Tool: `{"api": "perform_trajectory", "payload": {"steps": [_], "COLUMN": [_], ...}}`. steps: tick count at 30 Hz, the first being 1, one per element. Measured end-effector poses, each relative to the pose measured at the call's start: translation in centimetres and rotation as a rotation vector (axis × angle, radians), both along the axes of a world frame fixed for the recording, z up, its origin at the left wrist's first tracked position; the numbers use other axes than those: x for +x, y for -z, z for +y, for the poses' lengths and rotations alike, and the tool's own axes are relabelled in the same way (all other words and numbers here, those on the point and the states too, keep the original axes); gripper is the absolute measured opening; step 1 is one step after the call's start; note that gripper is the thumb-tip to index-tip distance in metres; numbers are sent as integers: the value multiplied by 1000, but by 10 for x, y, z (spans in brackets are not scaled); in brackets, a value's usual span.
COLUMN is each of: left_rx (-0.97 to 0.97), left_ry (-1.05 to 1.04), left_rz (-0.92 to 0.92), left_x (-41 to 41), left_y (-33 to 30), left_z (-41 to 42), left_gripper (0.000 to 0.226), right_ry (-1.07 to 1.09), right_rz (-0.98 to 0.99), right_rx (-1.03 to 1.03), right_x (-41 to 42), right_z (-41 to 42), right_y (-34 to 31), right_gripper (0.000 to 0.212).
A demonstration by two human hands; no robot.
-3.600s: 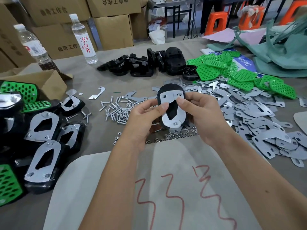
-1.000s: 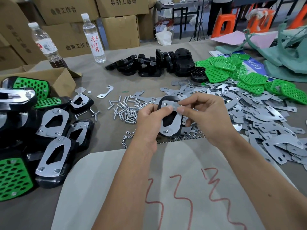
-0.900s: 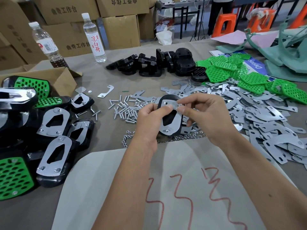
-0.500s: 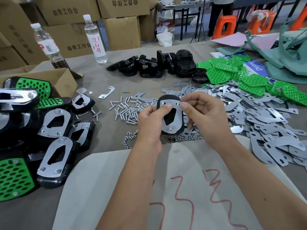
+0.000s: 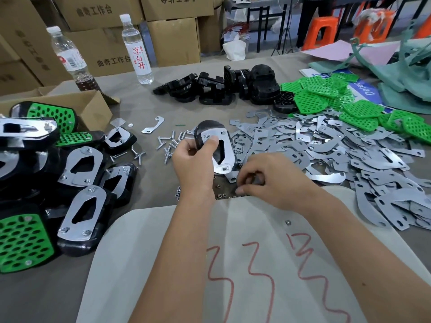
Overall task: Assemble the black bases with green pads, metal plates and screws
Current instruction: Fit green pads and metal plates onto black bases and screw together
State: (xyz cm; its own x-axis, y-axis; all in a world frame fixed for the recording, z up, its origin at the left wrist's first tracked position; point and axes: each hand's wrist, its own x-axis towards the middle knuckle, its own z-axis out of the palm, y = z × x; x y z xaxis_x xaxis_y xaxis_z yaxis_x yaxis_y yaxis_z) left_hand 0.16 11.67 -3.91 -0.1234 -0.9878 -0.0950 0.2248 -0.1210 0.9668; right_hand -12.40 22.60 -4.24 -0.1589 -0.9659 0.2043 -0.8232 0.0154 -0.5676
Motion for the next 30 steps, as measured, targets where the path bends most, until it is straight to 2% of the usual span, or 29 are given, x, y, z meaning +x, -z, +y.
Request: {"api": "perform_trajectory", "payload": {"steps": [6,9,13,16,19,21,30], "left_rx": [65,63,30,6,-2,6,34], "left_ry": [30,32,86,138,154,152,127], "left_rz": [41,28,5,-18,-44,-44,-19], "left_x": [1,-1,-6,-10,-13,-14,-13], "left_y": [-4,-1,0,1,4,6,7], "left_z": [3,1,7,13,15,14,14], "left_gripper": [28,22,32,31,31,30,28], "right_ry": [40,117,135,10,-56,-69,-29], "right_rz": [56,-106,-323,-389,-330,-300,-170], "right_rx": [70,-22,-138,17,290,390,404], "right_x": [5,2,-9,-23,-30,-28,-14], "right_z": [-3,1,15,38,59,66,72], "right_y": [-2,-2,-14,-27,-34,-35,-34], "right_gripper": [19,18,17,16,16,15,17]}}
